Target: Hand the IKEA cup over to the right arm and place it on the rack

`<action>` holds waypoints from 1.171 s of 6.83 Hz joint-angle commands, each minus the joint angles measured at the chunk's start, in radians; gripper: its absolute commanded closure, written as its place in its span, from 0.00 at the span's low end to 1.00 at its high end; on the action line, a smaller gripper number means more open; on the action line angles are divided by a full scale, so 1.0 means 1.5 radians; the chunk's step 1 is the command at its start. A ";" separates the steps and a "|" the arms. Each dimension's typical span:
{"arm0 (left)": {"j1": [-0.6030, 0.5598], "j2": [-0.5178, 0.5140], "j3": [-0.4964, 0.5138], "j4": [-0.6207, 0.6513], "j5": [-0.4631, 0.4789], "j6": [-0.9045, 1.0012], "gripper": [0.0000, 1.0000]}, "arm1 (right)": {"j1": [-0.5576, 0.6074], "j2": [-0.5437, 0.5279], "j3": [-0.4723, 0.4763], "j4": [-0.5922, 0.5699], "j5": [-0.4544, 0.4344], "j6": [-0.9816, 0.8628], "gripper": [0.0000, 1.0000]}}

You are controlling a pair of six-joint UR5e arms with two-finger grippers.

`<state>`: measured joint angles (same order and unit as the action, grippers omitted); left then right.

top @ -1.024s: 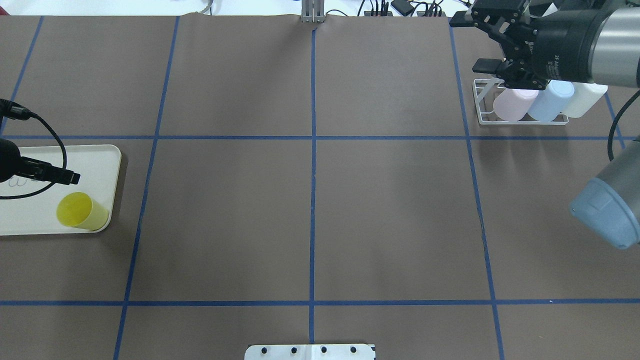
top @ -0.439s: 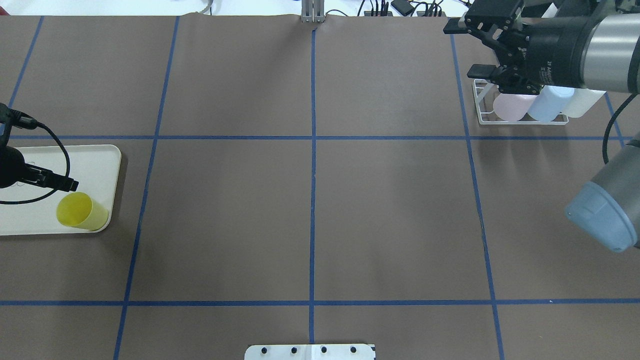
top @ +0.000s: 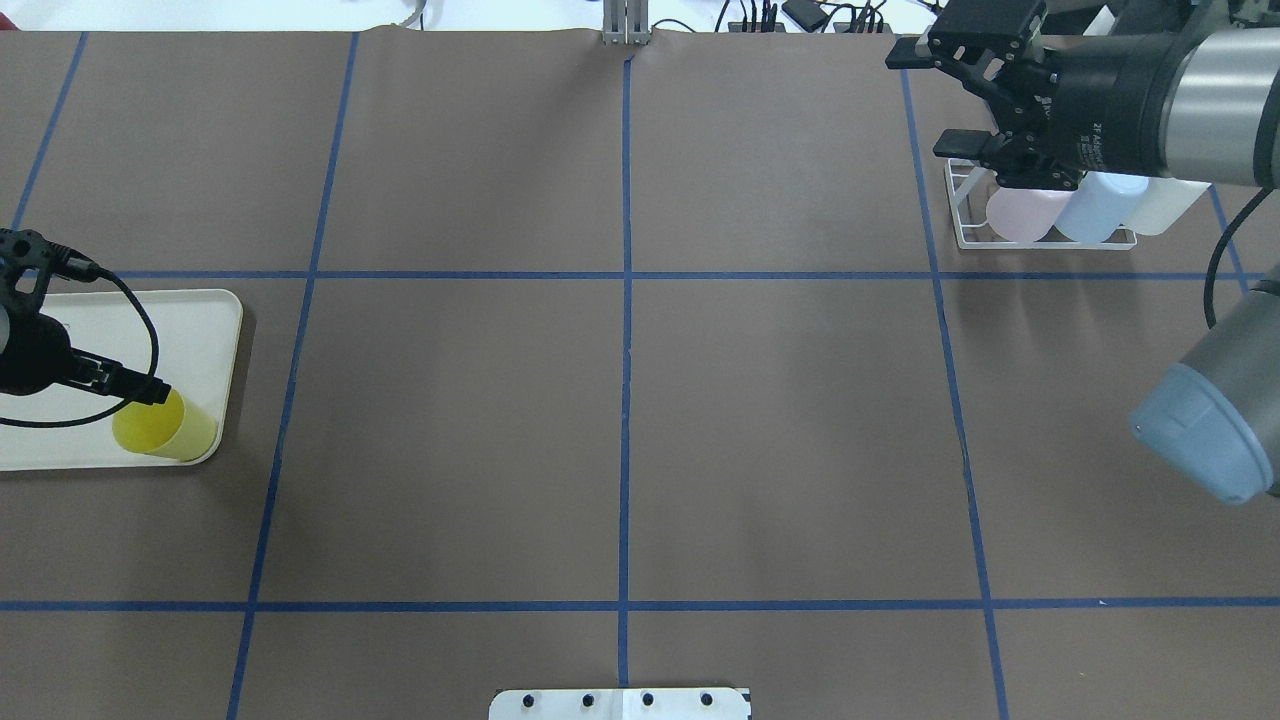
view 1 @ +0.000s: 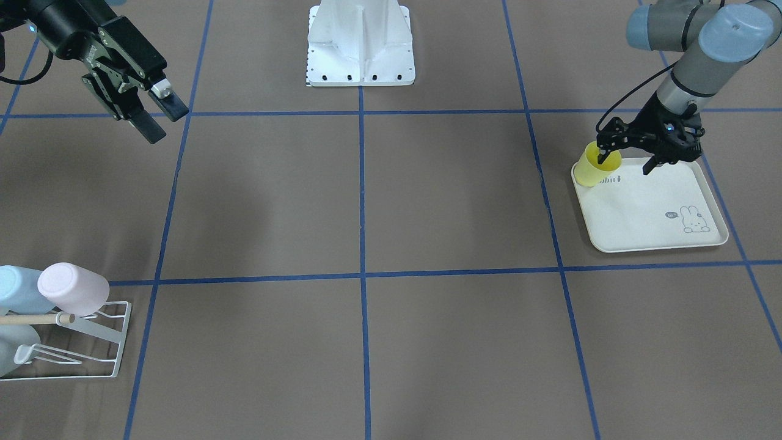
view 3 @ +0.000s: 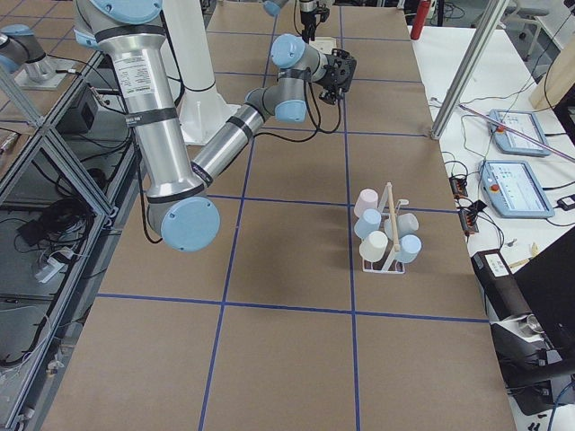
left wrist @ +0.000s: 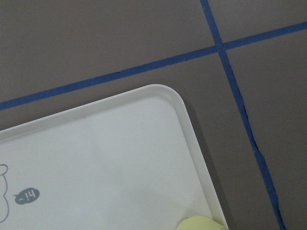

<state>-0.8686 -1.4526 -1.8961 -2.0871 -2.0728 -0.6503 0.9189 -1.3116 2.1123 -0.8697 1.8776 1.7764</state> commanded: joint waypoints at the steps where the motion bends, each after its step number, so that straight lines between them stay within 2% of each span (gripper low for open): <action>1: 0.003 0.011 0.004 -0.002 -0.001 0.008 0.01 | 0.000 0.000 0.000 0.000 0.000 0.000 0.00; 6: 0.032 0.016 0.018 0.003 -0.001 0.010 0.01 | 0.000 0.000 -0.001 0.000 0.000 -0.001 0.00; 7: 0.033 0.016 0.018 0.003 -0.004 0.009 0.10 | 0.000 0.000 -0.001 0.000 0.000 -0.001 0.00; 8: 0.036 0.016 0.018 0.003 -0.005 0.009 0.37 | -0.001 -0.001 -0.002 0.000 0.000 -0.001 0.00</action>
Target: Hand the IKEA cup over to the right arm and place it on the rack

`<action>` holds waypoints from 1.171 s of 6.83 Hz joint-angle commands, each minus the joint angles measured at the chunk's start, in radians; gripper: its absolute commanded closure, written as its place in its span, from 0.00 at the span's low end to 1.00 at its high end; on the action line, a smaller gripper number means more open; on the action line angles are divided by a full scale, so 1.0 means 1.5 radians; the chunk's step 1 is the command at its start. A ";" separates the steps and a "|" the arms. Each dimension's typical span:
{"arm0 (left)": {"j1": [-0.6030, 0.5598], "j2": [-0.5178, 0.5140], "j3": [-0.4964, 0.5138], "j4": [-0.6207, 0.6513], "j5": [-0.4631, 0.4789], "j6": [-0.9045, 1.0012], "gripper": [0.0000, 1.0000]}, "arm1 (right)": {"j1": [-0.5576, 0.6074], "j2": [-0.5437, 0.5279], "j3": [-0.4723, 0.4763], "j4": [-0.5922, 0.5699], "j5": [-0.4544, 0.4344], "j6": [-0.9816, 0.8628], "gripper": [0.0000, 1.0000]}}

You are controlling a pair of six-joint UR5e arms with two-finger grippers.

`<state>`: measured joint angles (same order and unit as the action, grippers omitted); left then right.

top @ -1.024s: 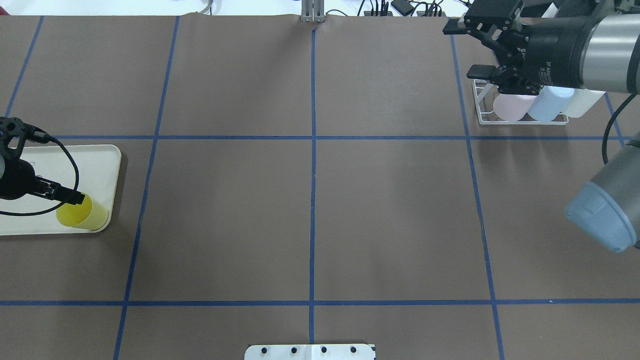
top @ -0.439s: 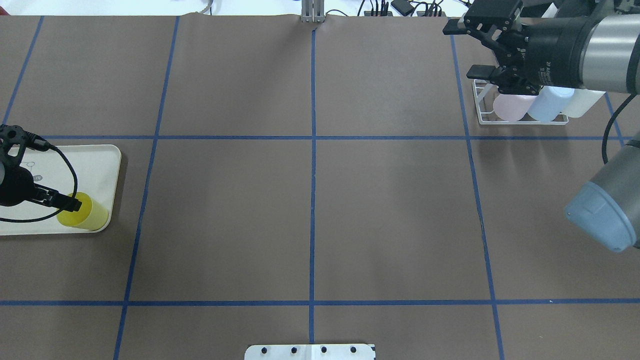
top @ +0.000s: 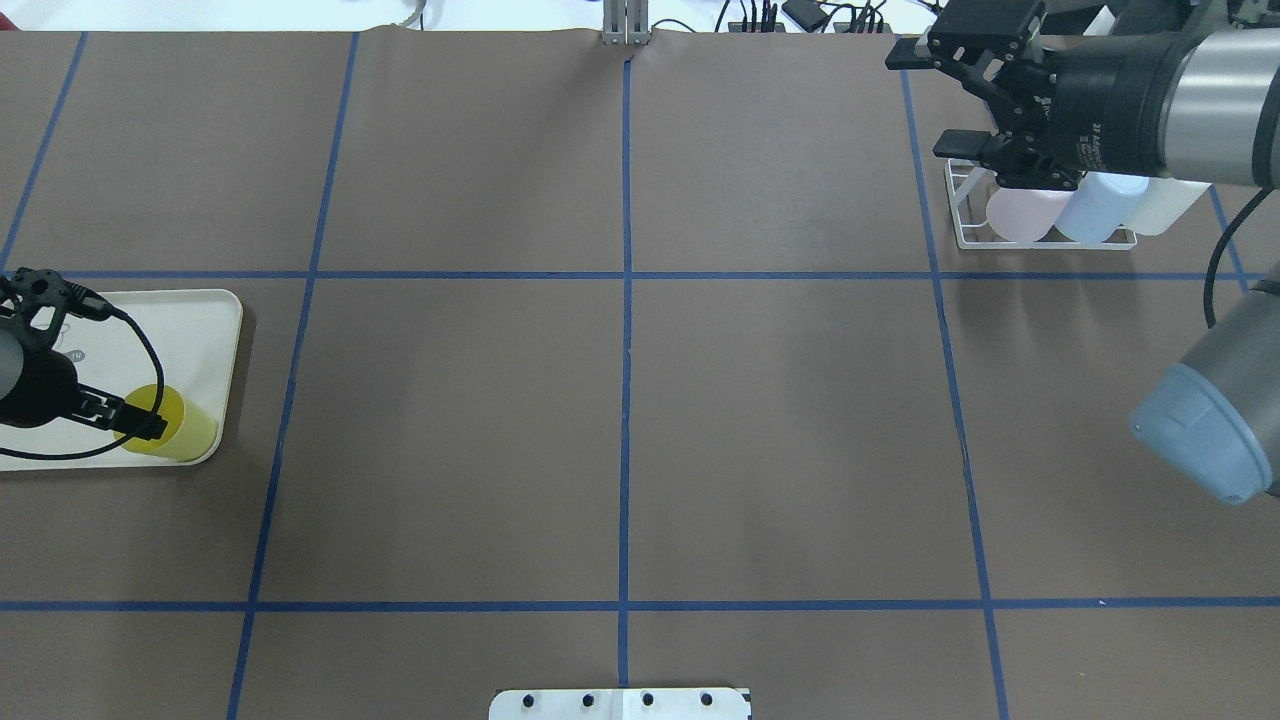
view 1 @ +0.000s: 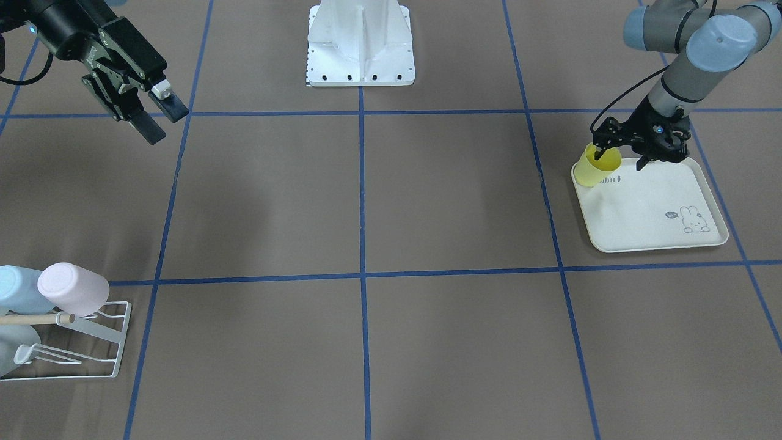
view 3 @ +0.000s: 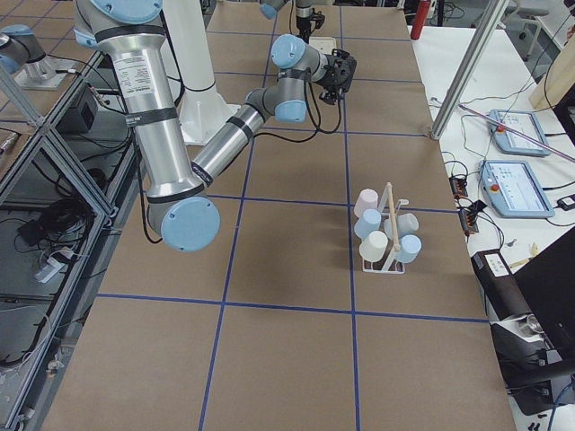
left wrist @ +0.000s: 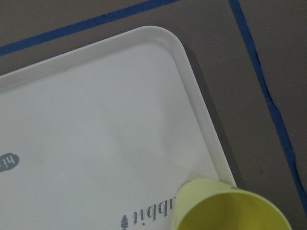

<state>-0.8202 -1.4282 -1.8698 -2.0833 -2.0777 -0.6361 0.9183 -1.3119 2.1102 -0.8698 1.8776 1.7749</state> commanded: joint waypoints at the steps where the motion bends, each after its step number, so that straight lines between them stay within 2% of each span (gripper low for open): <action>1: 0.005 0.000 0.001 0.000 -0.002 0.000 0.68 | -0.001 -0.001 -0.001 0.000 0.000 0.000 0.00; 2: 0.008 0.000 -0.001 0.000 -0.002 0.000 0.97 | -0.001 -0.001 -0.002 0.000 0.000 -0.001 0.00; 4: 0.005 0.003 -0.023 0.005 -0.002 -0.002 1.00 | -0.001 0.000 -0.002 0.004 0.000 -0.001 0.00; 5: 0.004 0.026 -0.059 0.023 -0.002 -0.003 1.00 | -0.001 0.000 -0.001 0.008 0.000 0.000 0.00; 6: -0.005 0.036 -0.111 0.079 -0.002 -0.001 1.00 | -0.001 0.000 -0.001 0.008 0.000 0.000 0.00; 7: -0.045 0.029 -0.150 0.139 0.004 0.000 1.00 | -0.001 0.000 -0.001 0.008 0.000 0.001 0.00; 8: -0.104 0.025 -0.166 0.142 0.002 -0.005 1.00 | -0.002 0.000 -0.001 0.012 0.001 0.000 0.00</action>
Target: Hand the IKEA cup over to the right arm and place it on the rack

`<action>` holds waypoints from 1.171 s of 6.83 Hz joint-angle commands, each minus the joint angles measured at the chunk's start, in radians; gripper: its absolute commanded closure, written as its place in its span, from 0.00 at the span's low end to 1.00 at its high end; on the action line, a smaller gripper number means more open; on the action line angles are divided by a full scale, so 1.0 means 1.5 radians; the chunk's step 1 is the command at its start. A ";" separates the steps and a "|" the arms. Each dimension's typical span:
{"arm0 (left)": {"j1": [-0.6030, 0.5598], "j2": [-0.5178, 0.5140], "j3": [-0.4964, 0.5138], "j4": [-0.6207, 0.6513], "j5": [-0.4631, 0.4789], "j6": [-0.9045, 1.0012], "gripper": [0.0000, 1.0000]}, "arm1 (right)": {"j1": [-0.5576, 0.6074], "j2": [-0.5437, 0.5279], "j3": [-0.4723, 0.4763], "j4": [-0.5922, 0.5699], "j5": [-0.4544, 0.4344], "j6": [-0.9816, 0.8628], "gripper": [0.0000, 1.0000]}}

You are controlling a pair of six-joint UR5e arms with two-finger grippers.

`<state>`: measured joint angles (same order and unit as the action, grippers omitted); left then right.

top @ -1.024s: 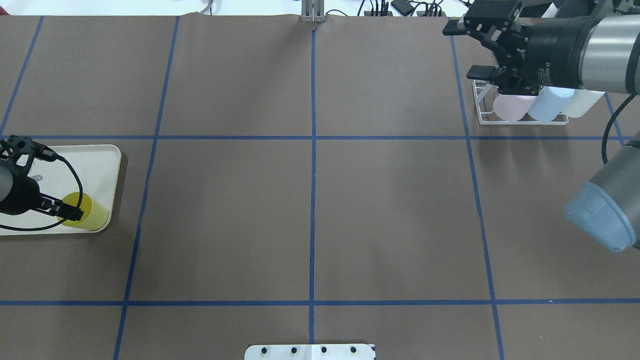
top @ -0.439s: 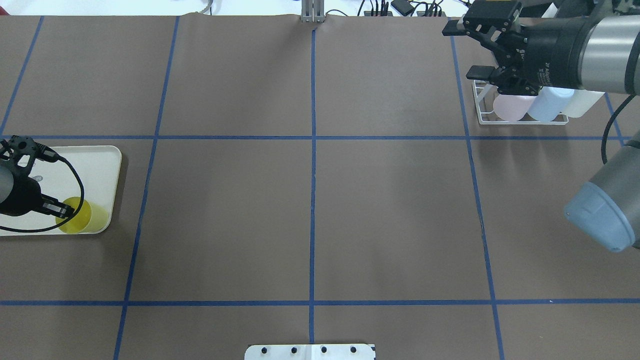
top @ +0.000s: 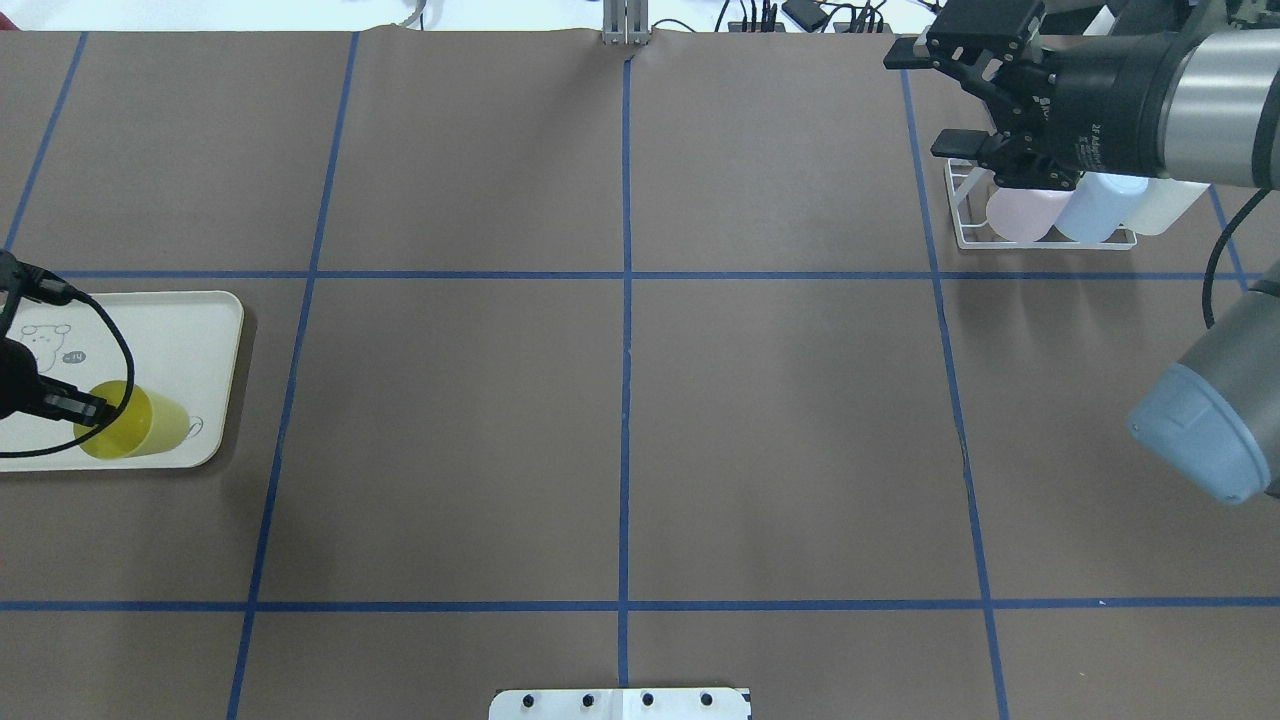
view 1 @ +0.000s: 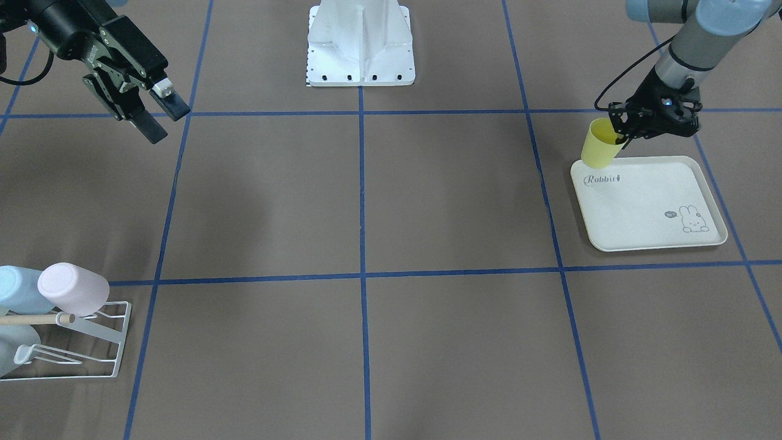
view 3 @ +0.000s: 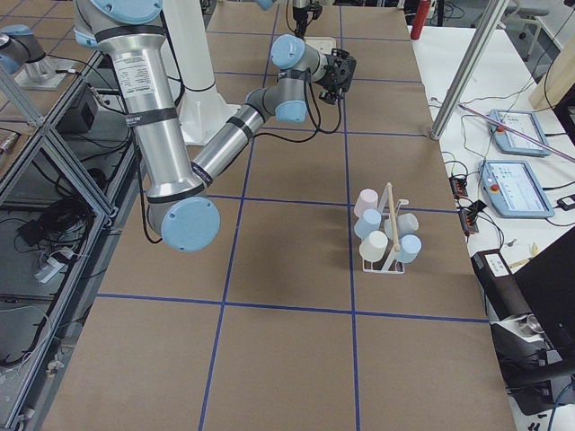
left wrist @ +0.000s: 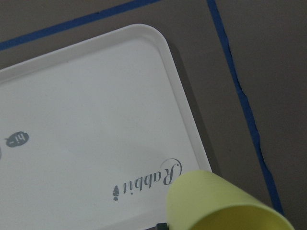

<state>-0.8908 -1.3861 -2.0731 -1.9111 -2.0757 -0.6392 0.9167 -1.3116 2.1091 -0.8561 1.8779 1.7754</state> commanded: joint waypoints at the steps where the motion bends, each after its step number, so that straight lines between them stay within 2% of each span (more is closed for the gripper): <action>1: -0.102 -0.033 -0.029 0.030 -0.004 -0.025 1.00 | -0.010 -0.001 -0.007 0.024 0.000 0.000 0.00; 2: -0.104 -0.080 -0.027 0.024 -0.004 -0.117 1.00 | -0.014 0.000 -0.010 0.028 -0.001 0.000 0.00; 4: -0.099 -0.216 -0.007 0.023 0.002 -0.355 1.00 | -0.015 0.000 -0.013 0.028 -0.001 -0.001 0.00; 5: -0.096 -0.260 0.009 0.013 0.004 -0.424 1.00 | -0.014 0.001 -0.013 0.028 -0.001 -0.001 0.00; 6: -0.095 -0.278 0.032 -0.064 0.023 -0.496 1.00 | -0.015 0.004 -0.013 0.028 -0.005 0.000 0.00; 7: -0.078 -0.279 0.067 -0.200 0.065 -0.610 1.00 | -0.015 0.005 -0.012 0.028 -0.013 0.001 0.00; 8: -0.048 -0.280 0.079 -0.298 0.131 -0.659 1.00 | -0.015 0.005 -0.013 0.028 -0.014 0.000 0.00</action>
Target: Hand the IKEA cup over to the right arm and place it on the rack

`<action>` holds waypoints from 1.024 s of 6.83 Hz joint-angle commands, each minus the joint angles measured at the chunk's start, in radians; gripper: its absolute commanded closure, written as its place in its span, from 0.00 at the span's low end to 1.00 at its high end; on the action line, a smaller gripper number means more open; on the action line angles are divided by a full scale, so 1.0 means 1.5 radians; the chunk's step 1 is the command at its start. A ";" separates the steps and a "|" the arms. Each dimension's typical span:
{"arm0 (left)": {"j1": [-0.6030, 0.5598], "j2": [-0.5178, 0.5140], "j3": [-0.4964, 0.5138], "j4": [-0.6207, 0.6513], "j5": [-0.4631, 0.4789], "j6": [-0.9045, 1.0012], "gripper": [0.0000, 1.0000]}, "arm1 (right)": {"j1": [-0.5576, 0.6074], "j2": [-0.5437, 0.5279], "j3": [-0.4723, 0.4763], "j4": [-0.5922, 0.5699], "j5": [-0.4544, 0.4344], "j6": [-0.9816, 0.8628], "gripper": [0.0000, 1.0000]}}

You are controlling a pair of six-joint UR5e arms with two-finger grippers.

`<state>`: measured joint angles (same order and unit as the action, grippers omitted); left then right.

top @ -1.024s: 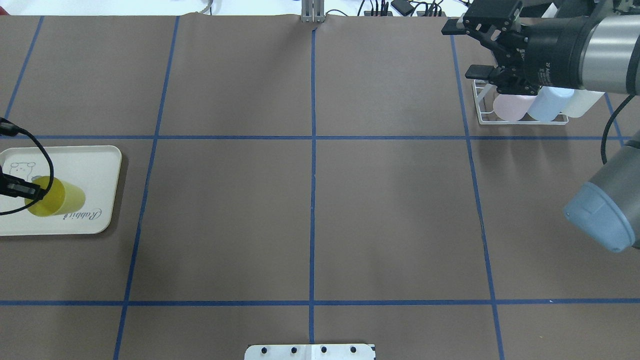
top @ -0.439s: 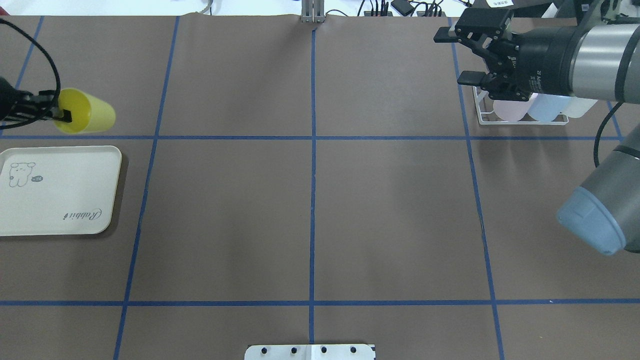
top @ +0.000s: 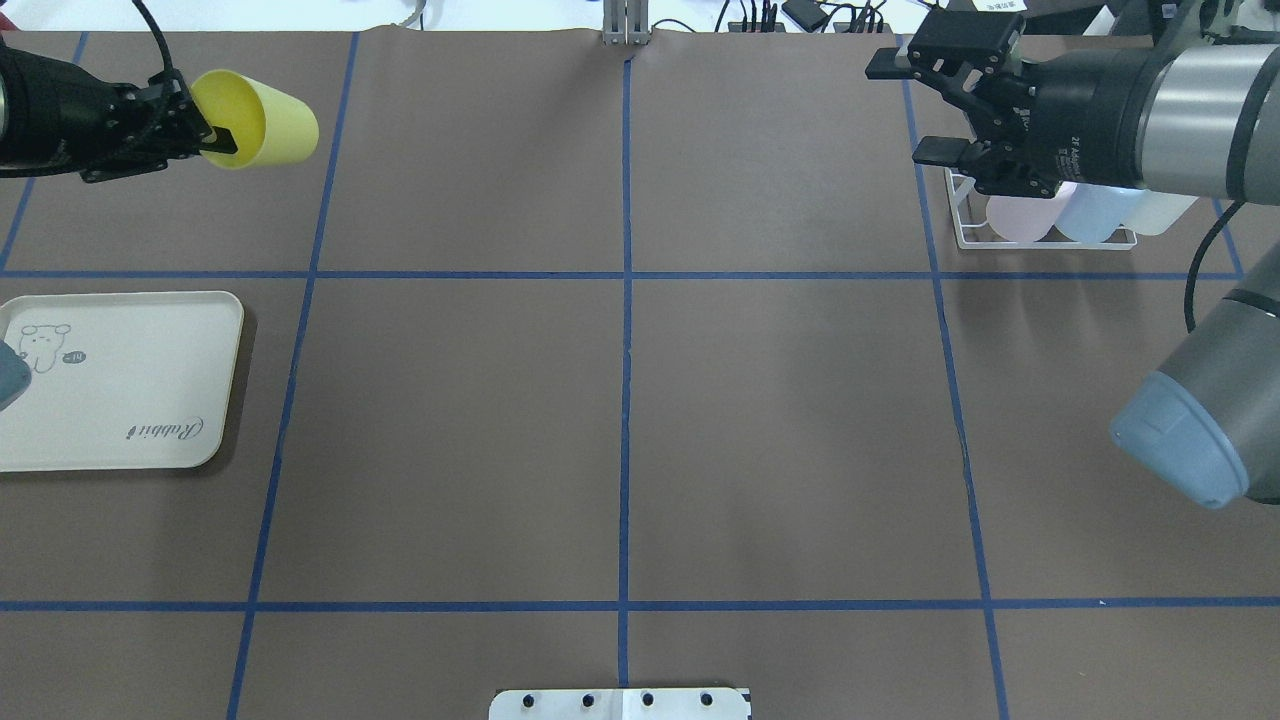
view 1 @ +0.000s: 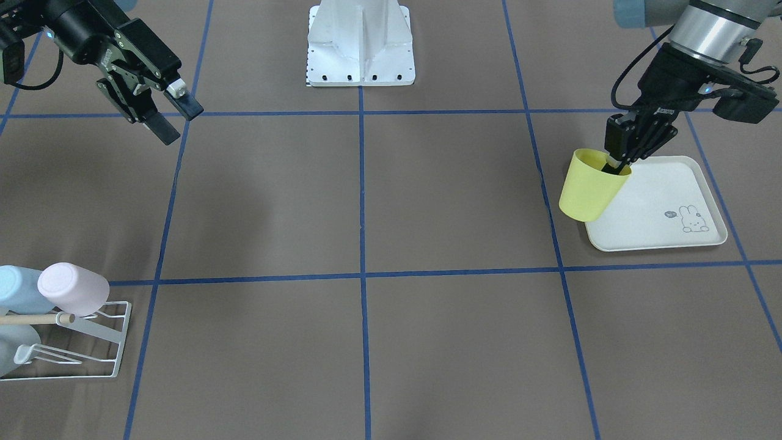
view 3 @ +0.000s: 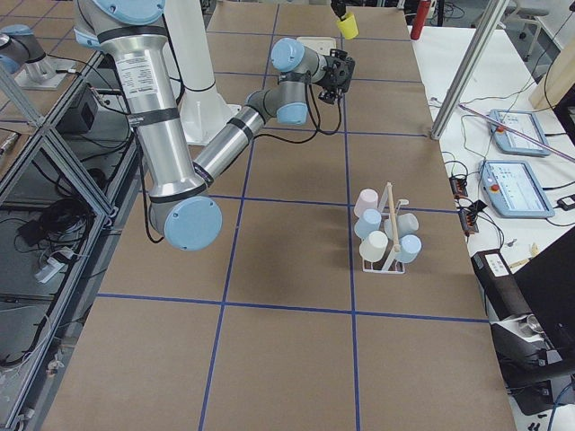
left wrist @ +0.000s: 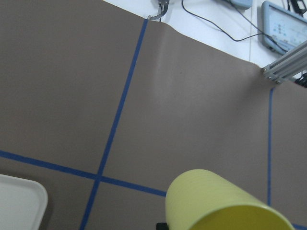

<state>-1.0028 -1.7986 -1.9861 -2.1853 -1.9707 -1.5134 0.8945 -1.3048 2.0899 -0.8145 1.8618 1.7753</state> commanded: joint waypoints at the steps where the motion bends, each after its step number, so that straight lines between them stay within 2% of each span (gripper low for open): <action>1: 0.059 -0.020 0.022 -0.164 0.122 -0.107 1.00 | -0.001 0.001 -0.001 0.000 -0.003 0.000 0.00; 2: 0.091 -0.060 0.040 -0.199 0.157 -0.194 1.00 | -0.001 0.001 -0.001 0.000 -0.003 0.000 0.00; 4: 0.175 -0.104 0.068 -0.286 0.281 -0.319 1.00 | -0.003 0.003 -0.003 0.011 -0.005 -0.002 0.00; 5: 0.202 -0.127 0.119 -0.385 0.322 -0.381 1.00 | -0.012 0.018 -0.018 0.041 -0.018 0.020 0.00; 6: 0.220 -0.160 0.187 -0.484 0.363 -0.448 1.00 | -0.033 0.039 -0.041 0.087 -0.054 0.078 0.00; 7: 0.240 -0.165 0.223 -0.566 0.402 -0.480 1.00 | -0.073 0.049 -0.062 0.166 -0.125 0.127 0.00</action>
<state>-0.6792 -2.0215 -1.7298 -2.8823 -1.4385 -2.1555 0.8404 -1.2541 2.0331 -0.6788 1.7721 1.8822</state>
